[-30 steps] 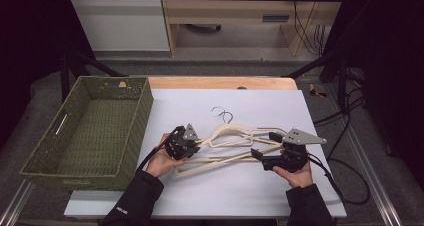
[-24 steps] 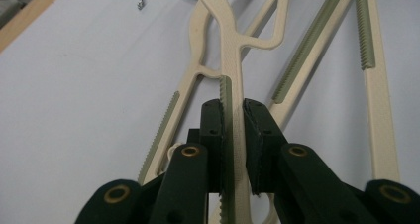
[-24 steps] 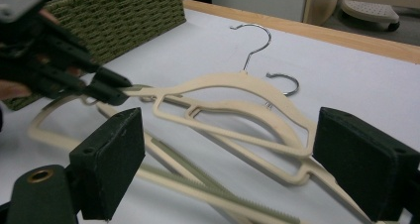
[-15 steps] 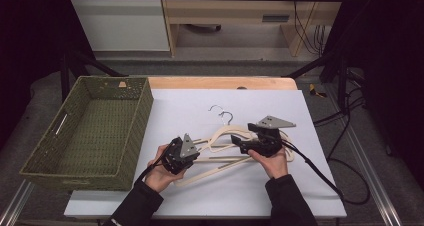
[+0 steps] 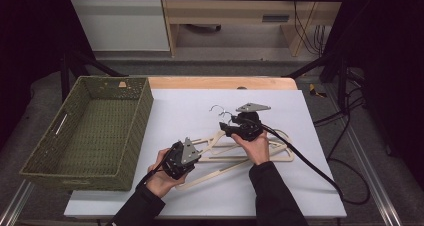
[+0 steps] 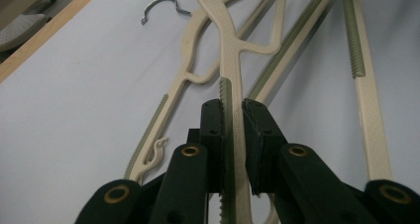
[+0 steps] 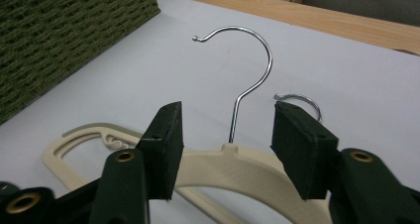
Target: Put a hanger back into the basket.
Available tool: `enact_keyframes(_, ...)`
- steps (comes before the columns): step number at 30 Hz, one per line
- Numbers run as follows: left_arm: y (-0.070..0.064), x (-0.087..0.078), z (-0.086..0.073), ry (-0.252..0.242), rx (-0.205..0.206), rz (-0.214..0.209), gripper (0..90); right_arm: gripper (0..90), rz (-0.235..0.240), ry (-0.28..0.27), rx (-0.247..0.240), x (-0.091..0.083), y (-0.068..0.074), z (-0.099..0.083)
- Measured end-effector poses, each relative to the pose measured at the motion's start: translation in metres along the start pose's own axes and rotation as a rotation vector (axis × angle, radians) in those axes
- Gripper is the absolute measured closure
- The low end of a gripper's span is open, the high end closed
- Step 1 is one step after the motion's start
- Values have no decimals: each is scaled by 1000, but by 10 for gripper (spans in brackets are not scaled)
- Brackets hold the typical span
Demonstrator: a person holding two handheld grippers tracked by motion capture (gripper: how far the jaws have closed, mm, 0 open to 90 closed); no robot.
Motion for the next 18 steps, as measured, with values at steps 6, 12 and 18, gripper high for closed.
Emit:
enact_keyframes(6,-2,-1,0,3,-5,5,795,641,-2,47,7,18,-4,-6)
enact_keyframes(12,-6,-1,-2,0,-11,-10,794,831,0,71,36,21,-6,-9)
enact_keyframes(18,-10,-3,-4,9,-4,-4,794,871,14,77,53,17,-3,-9)
Point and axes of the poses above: each handheld gripper's, and its own axes: x roughly forward along the jaws, z roughly out of its top, y roughly to its left, the point moved 8 cm from there along x, roughly forward along the jaws, and after that the axes turned 4 degrees about -y, right-handed, at the moved point
